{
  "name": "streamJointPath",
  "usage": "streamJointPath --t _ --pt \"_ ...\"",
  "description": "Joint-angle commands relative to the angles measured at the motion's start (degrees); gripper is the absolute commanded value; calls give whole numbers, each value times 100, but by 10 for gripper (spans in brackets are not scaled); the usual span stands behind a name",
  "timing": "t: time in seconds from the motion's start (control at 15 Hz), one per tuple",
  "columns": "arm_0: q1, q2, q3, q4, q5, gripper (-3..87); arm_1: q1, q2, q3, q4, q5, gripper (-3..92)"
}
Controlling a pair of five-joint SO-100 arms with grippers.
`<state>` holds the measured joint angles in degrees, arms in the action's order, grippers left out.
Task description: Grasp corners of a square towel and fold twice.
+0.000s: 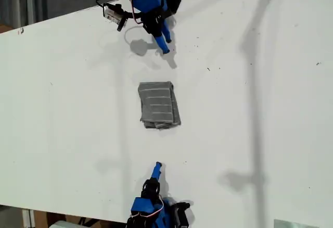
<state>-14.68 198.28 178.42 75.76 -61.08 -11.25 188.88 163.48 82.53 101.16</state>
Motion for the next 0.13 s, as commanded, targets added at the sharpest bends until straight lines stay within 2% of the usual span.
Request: streamJointPath --t 0.0,0.07 --pt "9 26 26 -88 26 192 -9 -26 -141 79 0 231" --pt "9 26 26 -88 26 192 -9 -26 -141 79 0 231"
